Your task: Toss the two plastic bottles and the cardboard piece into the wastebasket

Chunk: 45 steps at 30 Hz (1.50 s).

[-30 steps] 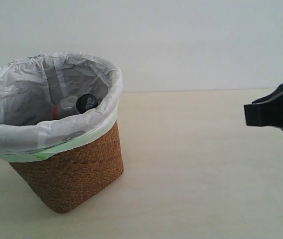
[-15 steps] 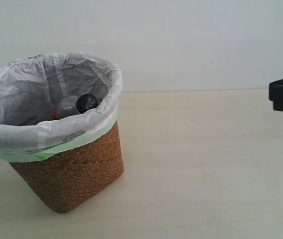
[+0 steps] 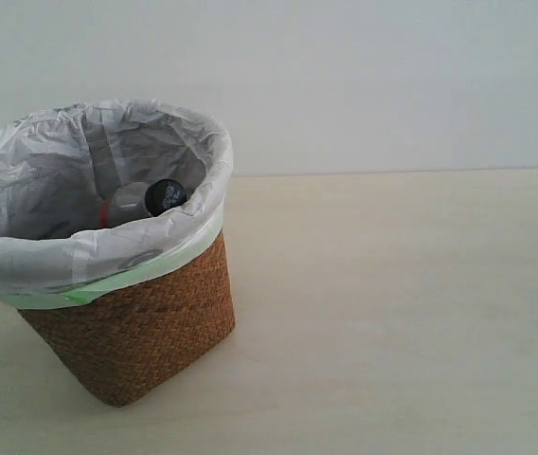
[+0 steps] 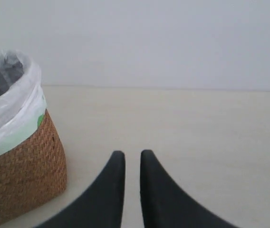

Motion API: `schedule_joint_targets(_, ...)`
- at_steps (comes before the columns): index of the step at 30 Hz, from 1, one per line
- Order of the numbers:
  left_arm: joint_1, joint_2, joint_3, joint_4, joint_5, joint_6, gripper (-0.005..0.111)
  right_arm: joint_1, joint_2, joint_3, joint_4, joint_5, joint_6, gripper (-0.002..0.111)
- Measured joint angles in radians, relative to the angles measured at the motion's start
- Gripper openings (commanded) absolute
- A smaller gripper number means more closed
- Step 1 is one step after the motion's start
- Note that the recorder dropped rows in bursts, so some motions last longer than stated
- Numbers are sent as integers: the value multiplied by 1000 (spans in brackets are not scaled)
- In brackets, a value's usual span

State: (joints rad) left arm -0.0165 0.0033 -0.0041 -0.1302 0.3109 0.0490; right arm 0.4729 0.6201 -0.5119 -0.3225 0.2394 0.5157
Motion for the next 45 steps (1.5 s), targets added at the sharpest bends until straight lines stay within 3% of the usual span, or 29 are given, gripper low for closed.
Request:
schedule_joint_targets(6, 0, 0, 0, 0, 0, 0, 4, -100, -216, 255, 7, -212, 2, 9)
schedule_joint_targets(19, 0, 0, 0, 0, 0, 0, 4, -212, -571, 507, 9, -239, 19, 9)
schedule_joint_targets(34, 0, 0, 0, 0, 0, 0, 4, -215, -614, 509, 7, 111, -60, 9)
schedule_joint_targets(45, 0, 0, 0, 0, 0, 0, 4, -215, -614, 512, 6, 129, -123, 9)
